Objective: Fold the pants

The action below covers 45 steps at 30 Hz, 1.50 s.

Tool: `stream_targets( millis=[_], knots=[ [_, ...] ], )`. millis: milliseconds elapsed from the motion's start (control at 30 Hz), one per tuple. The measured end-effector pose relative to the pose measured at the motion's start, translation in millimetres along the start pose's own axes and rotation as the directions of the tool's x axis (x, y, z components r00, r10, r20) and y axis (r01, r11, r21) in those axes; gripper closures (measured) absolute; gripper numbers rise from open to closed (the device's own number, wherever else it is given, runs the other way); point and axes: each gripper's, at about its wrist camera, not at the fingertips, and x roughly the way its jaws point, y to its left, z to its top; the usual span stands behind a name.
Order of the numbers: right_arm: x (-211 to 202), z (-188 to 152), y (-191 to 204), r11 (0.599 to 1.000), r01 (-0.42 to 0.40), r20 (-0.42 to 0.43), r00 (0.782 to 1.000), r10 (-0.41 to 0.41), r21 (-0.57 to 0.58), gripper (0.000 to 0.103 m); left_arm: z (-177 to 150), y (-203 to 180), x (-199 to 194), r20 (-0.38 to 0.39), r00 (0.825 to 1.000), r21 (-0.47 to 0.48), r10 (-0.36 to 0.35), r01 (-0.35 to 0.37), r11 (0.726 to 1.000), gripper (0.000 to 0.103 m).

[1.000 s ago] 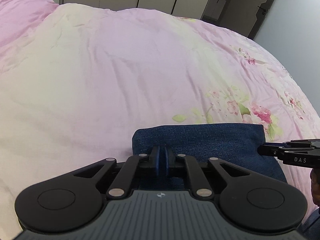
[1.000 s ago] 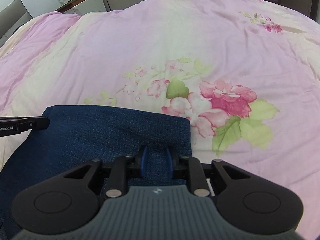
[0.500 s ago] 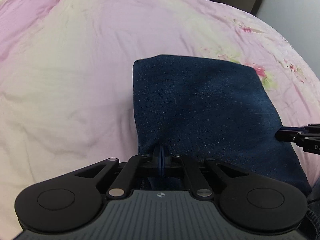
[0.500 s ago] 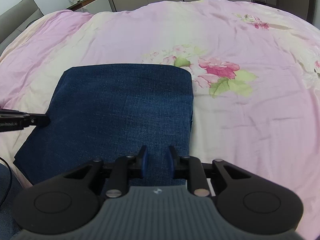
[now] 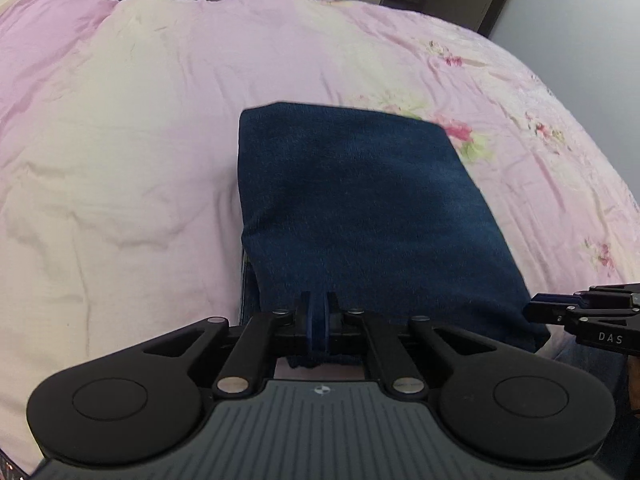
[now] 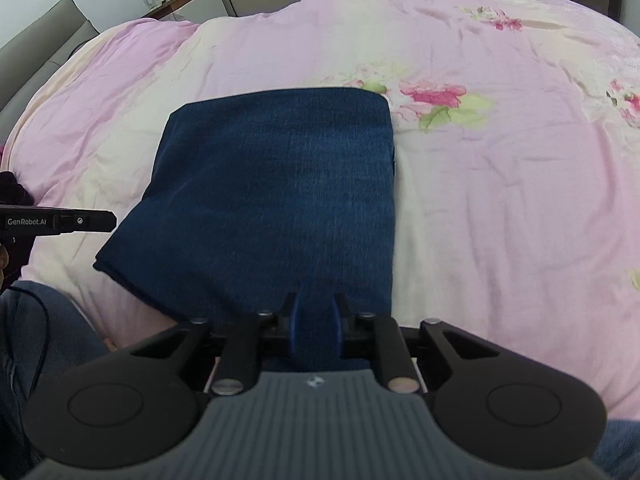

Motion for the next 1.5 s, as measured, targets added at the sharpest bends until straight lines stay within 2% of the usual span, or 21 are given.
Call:
stream_targets(
  millis=[100,300,433,500,567,633,667,733,767,833,900,967,1100,1167,1233,1367,1500],
  knots=[
    [4.3,-14.5,0.8,1.000,0.029,-0.037,0.999,-0.029,0.002,0.089,-7.0,-0.6,20.8,-0.059,0.996,0.006,0.064,-0.064,0.998,0.098],
    [40.8,-31.0,-6.5,0.999,0.041,-0.127,0.991,-0.040,0.005,0.095,-7.7,11.7,42.3,-0.160,0.985,-0.072,0.066,-0.078,0.994,0.097],
    [41.1,-31.2,-5.2,0.999,0.042,-0.128,0.991,-0.042,-0.006,0.095,-12.2,18.4,29.7,-0.134,0.990,-0.121,0.049,-0.066,0.990,0.097],
    [33.9,-33.3,-5.1,0.999,0.035,-0.116,0.993,-0.035,-0.004,0.094,-16.3,21.3,15.8,-0.094,0.995,-0.143,0.035,-0.048,0.989,0.097],
    [23.9,-33.4,-3.8,1.000,0.023,-0.089,0.996,-0.024,-0.009,0.086,-19.8,25.6,0.1,-0.042,0.999,-0.172,-0.001,-0.006,0.985,0.083],
    [11.5,-33.7,-0.6,1.000,0.005,-0.049,0.999,-0.006,-0.024,0.074,-20.8,33.6,-14.3,0.021,0.999,-0.213,-0.037,0.040,0.976,0.064],
    [6.5,-32.5,0.3,1.000,-0.002,-0.027,1.000,0.002,-0.027,0.073,-19.7,38.2,-18.4,0.047,0.998,-0.230,-0.052,0.062,0.971,0.060],
    [-3.1,-27.2,-0.3,1.000,-0.019,0.028,0.999,0.020,-0.024,0.066,-13.2,48.6,-22.8,0.093,0.992,-0.274,-0.081,0.104,0.956,0.043],
    [-6.4,-22.6,-2.3,1.000,-0.027,0.055,0.998,0.028,-0.014,0.063,-8.8,54.1,-22.1,0.105,0.991,-0.301,-0.087,0.115,0.947,0.039],
    [-8.5,-12.5,-8.5,0.999,-0.044,0.094,0.995,0.042,0.016,0.049,2.3,62.4,-15.4,0.120,0.988,-0.341,-0.096,0.132,0.931,0.031],
    [-4.2,-0.5,-18.7,0.997,-0.051,0.109,0.993,0.044,0.055,0.045,10.7,69.8,-2.9,0.109,0.985,-0.360,-0.137,0.167,0.918,0.026],
    [2.3,10.1,-30.5,0.993,-0.063,0.116,0.992,0.051,0.100,0.044,22.3,76.5,20.4,0.059,0.982,-0.377,-0.181,0.189,0.906,0.024],
    [23.4,31.5,-56.7,0.973,-0.126,0.116,0.988,0.105,0.194,0.043,30.6,87.0,55.1,-0.036,0.987,-0.384,-0.158,0.133,0.914,0.024],
    [37.1,36.6,-68.6,0.957,-0.167,0.113,0.983,0.143,0.238,0.043,31.1,92.8,67.4,-0.041,0.977,-0.405,-0.207,0.173,0.898,0.020],
    [53.8,39.4,-82.9,0.935,-0.198,0.106,0.979,0.174,0.294,0.044,28.5,99.1,77.6,-0.035,0.964,-0.443,-0.265,0.223,0.868,0.019],
    [84.4,42.2,-103.1,0.887,-0.257,0.093,0.966,0.240,0.384,0.045,23.9,106.2,91.2,-0.012,0.946,-0.473,-0.324,0.280,0.835,0.016],
    [102.8,45.3,-110.6,0.846,-0.324,0.111,0.945,0.307,0.423,0.045,25.6,105.1,97.8,-0.006,0.939,-0.455,-0.344,0.303,0.837,0.018]
  ],
)
